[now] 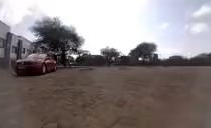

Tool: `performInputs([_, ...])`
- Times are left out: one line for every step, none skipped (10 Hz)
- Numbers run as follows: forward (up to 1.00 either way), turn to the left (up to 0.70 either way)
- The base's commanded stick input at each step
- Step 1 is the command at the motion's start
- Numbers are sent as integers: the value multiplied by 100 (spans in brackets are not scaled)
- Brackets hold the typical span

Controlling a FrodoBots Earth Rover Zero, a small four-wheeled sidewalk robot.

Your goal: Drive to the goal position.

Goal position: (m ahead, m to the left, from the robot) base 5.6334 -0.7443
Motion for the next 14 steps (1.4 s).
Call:
performInputs([70,0])
performInputs([70,0])
performInputs([70,0])
performInputs([70,0])
performInputs([70,0])
performInputs([70,0])
performInputs([70,0])
performInputs([70,0])
performInputs([70,0])
performInputs([70,0])
performInputs([70,0])
performInputs([70,0])
performInputs([70,0])
performInputs([70,0])
